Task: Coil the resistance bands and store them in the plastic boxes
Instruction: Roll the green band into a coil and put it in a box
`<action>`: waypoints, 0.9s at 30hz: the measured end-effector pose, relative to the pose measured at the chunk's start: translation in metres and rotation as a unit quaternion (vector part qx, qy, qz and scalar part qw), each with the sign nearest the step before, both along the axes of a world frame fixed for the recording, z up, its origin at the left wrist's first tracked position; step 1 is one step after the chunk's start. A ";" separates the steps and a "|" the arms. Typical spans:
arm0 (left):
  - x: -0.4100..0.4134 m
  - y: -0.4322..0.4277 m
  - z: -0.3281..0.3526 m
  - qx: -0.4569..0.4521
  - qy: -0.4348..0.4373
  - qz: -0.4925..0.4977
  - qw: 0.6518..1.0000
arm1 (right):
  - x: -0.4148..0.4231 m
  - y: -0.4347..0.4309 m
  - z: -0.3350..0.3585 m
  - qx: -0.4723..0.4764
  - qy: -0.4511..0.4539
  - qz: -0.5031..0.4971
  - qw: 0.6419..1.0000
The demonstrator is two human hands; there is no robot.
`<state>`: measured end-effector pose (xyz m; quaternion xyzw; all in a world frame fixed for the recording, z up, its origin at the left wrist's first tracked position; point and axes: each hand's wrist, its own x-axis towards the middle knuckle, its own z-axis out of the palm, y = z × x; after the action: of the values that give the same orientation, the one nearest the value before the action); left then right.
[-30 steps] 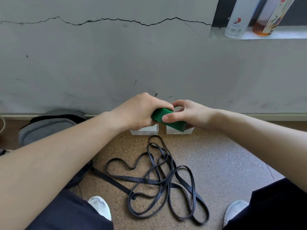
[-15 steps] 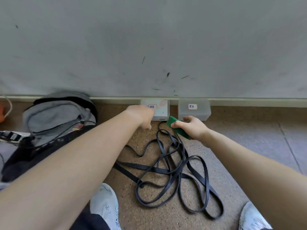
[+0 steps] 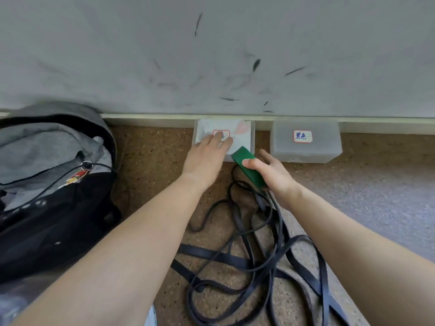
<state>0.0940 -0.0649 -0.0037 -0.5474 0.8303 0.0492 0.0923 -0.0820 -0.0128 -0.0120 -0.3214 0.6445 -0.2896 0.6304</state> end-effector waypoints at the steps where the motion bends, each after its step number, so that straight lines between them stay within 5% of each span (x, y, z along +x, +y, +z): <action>1: -0.002 -0.003 -0.004 -0.004 0.000 -0.007 1.000 | 0.002 -0.004 -0.005 0.003 -0.005 -0.004 1.000; 19: -0.008 -0.034 -0.021 -0.066 -0.135 -0.146 0.978 | -0.012 -0.003 -0.038 0.015 -0.116 -0.012 0.993; 27: -0.004 -0.063 0.025 0.017 -0.029 -0.161 0.986 | -0.026 0.006 -0.028 -0.037 -0.078 0.064 0.994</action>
<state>0.0900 -0.1278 0.0209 -0.4063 0.9036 0.0317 0.1318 -0.1079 -0.0071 -0.0396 -0.3614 0.5599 -0.2966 0.6840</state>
